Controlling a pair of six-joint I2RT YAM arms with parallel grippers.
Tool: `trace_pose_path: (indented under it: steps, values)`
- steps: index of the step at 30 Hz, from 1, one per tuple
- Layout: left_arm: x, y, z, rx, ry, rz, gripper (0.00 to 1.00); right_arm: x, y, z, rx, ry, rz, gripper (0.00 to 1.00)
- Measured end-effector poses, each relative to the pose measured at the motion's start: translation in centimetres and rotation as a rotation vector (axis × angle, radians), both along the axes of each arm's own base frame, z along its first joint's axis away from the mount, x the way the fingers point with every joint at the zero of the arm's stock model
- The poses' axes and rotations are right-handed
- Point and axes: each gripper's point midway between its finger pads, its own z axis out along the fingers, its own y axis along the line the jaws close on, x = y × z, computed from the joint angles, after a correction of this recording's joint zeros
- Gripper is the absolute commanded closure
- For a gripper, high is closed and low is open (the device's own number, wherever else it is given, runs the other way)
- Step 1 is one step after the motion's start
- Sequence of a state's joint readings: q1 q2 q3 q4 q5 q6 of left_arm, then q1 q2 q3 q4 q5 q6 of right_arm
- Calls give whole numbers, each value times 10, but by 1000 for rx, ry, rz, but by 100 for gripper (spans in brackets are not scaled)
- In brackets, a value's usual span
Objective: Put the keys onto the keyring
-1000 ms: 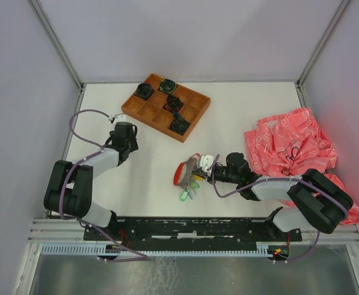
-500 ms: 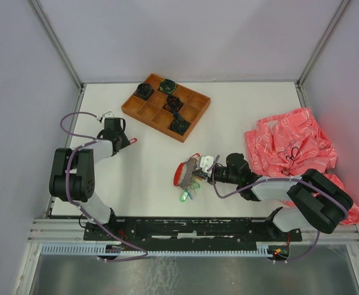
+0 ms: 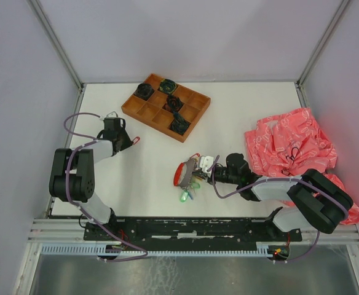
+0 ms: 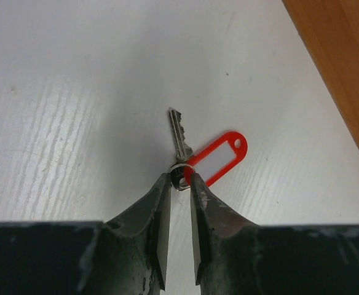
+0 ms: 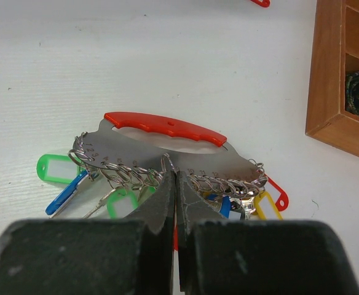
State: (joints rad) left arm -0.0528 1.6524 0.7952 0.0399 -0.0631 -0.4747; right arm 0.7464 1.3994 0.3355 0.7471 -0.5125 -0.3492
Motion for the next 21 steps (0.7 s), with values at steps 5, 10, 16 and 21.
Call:
trace_pose_path:
  steps: [5, 10, 16, 21]
  values:
    - [-2, -18, 1, -55, 1, -63, 76, -1, 0, -1, -4, -3, 4, 99]
    - [-11, -49, 4, -89, -5, -156, 67, -2, 1, -1, -9, -8, 10, 99]
    - [-4, -43, 35, -32, -79, -125, 53, -2, 1, -1, -9, -9, 11, 99]
    - [22, -27, 50, 35, -113, -68, 52, -2, 1, -2, -10, -8, 11, 99]
